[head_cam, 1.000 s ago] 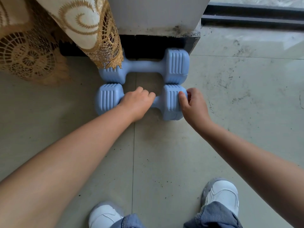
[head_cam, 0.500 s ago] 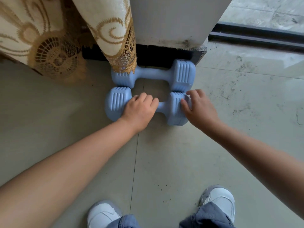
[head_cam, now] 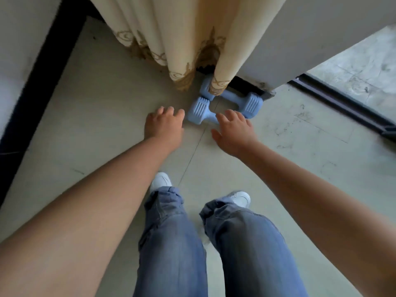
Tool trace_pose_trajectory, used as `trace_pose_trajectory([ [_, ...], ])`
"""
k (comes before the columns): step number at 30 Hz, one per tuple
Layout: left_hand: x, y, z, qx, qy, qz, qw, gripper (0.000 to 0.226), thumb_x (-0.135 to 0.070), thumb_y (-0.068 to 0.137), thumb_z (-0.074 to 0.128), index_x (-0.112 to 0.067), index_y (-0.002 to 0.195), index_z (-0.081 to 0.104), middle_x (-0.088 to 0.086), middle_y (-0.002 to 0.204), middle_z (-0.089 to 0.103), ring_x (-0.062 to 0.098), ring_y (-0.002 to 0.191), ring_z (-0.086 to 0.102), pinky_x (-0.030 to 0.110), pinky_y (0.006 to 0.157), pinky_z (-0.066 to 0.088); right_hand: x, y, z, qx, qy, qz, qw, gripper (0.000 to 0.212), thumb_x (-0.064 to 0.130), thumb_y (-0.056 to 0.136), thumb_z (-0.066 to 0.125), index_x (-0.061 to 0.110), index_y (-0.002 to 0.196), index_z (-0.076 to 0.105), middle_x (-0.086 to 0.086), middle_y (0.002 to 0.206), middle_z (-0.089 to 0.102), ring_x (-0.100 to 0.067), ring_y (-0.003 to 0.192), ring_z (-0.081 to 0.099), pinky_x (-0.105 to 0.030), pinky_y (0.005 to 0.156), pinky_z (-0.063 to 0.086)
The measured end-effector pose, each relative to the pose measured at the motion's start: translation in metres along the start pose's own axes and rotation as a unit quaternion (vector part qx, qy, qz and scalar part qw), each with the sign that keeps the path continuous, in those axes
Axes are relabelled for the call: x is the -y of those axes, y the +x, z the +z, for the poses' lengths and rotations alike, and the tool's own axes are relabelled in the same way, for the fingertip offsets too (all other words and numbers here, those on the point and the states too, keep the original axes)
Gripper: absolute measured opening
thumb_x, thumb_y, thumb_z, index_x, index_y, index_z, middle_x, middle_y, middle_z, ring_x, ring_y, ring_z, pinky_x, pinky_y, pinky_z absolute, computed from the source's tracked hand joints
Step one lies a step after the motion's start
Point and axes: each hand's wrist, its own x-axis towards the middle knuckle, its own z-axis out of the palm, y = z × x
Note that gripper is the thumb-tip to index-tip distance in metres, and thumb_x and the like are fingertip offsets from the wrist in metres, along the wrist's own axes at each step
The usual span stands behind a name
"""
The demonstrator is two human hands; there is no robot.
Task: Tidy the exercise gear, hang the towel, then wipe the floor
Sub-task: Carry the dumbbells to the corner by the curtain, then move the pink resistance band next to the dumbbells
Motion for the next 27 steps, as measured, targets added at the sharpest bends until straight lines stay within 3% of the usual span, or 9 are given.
trace_pose_trajectory([
  [6, 0.024, -0.14, -0.087, -0.001, -0.038, -0.093, 0.995, 0.029, -0.024, 0.093, 0.047, -0.01, 0.118, 0.051, 0.01, 0.125, 0.053, 0.03, 0.121, 0.044, 0.037, 0.092, 0.04, 0.08, -0.101, -0.084, 0.041, -0.03, -0.079, 0.996, 0.047, 0.036, 0.095, 0.041, 0.01, 0.133, 0.041, -0.013, 0.141, 0.038, -0.031, 0.134, 0.031, -0.041, 0.107, 0.029],
  [14, 0.034, -0.357, -0.129, -0.028, -0.132, -0.305, 0.943, 0.037, -0.03, 0.097, 0.041, -0.01, 0.128, 0.047, 0.011, 0.125, 0.055, 0.03, 0.118, 0.048, 0.037, 0.091, 0.043, 0.175, -0.241, -0.14, 0.059, -0.13, -0.288, 0.947, 0.044, 0.035, 0.095, 0.039, 0.011, 0.132, 0.041, -0.011, 0.137, 0.042, -0.03, 0.129, 0.038, -0.039, 0.104, 0.032],
  [19, 0.016, -0.505, -0.108, -0.022, -0.191, -0.449, 0.873, 0.039, -0.031, 0.097, 0.04, -0.012, 0.13, 0.045, 0.008, 0.126, 0.055, 0.029, 0.12, 0.049, 0.036, 0.093, 0.042, 0.233, -0.347, -0.121, 0.097, -0.205, -0.405, 0.886, 0.045, 0.033, 0.096, 0.038, 0.011, 0.135, 0.039, -0.011, 0.14, 0.041, -0.028, 0.13, 0.037, -0.038, 0.106, 0.031],
  [27, -0.034, -0.742, -0.018, -0.014, -0.248, -0.632, 0.734, 0.035, -0.031, 0.097, 0.04, -0.011, 0.125, 0.046, 0.008, 0.124, 0.055, 0.027, 0.117, 0.05, 0.035, 0.094, 0.04, 0.296, -0.553, -0.019, 0.134, -0.277, -0.554, 0.774, 0.047, 0.033, 0.097, 0.038, 0.012, 0.14, 0.035, -0.009, 0.143, 0.039, -0.026, 0.132, 0.037, -0.038, 0.11, 0.03],
])
